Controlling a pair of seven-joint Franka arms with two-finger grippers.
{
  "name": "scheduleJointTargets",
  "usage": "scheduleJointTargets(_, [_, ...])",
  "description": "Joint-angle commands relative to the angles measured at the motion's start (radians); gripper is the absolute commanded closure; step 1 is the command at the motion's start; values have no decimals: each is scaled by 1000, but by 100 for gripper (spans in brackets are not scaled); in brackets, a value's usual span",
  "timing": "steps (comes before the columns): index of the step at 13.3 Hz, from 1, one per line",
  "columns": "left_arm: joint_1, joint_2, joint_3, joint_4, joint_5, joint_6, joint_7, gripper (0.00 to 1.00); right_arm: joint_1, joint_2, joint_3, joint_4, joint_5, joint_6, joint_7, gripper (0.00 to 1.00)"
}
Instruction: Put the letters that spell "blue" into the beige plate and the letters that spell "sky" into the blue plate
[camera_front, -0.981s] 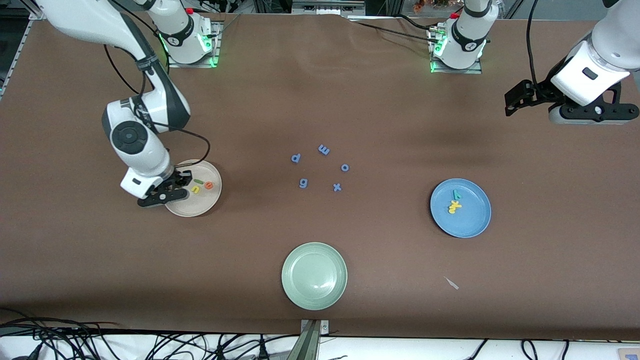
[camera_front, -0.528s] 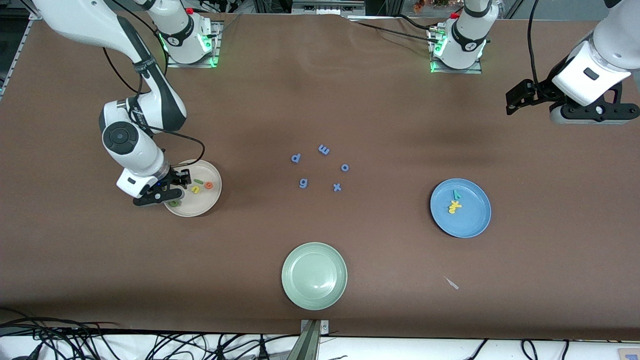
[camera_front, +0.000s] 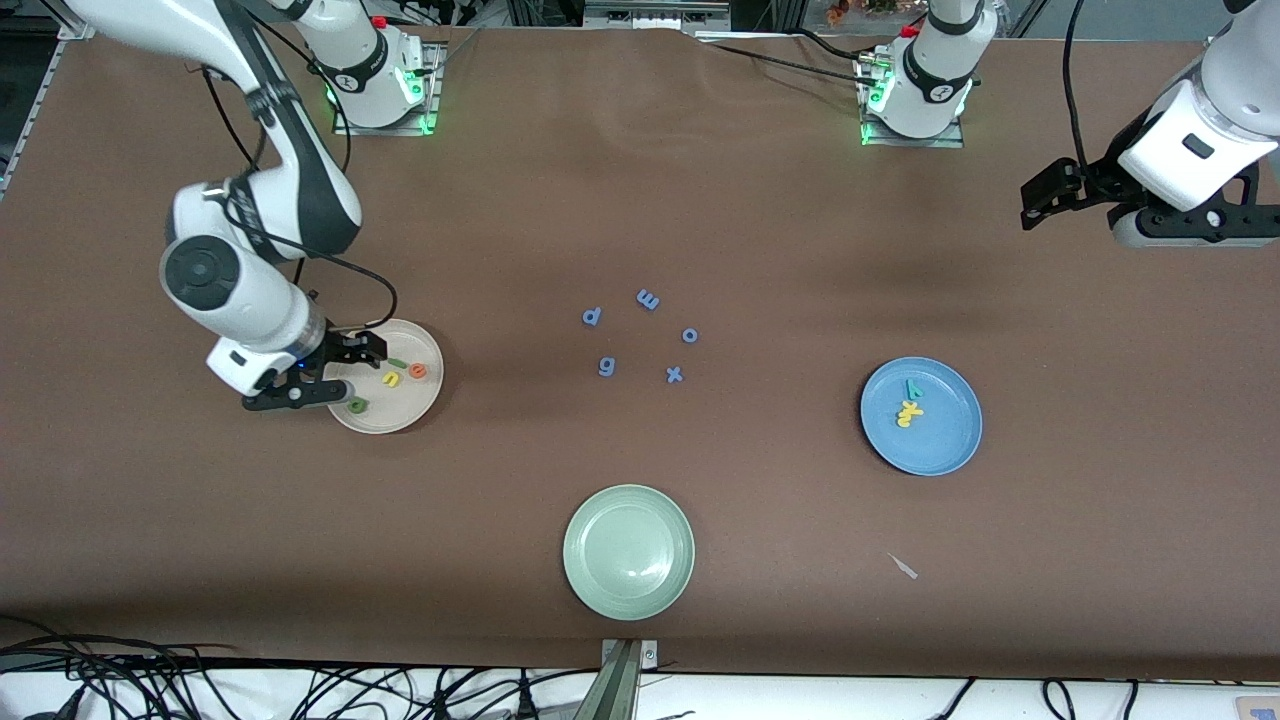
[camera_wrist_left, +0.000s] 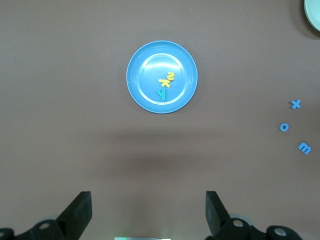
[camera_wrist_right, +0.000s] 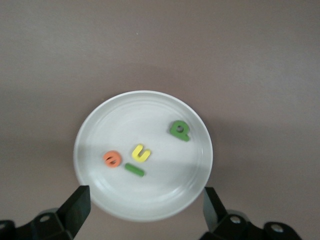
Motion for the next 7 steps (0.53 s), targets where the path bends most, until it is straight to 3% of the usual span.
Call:
scheduleJointTargets(1, [3,10,-1,29,20,-19,17,0,-3,-102,-2,132,73,-247,6,0])
scheduleJointTargets(3, [3,10,-1,30,20,-19,17,0,7,-170,-37,189,76,-361,4,0])
scheduleJointTargets(6, [3,10,-4,30,20,-27,15,0,115,-256,-194,206,85,-445,3,0])
scheduleJointTargets(7, [1,8,-7,32,20,-28,15,0,115,-256,-217,234,110,-483,0,0])
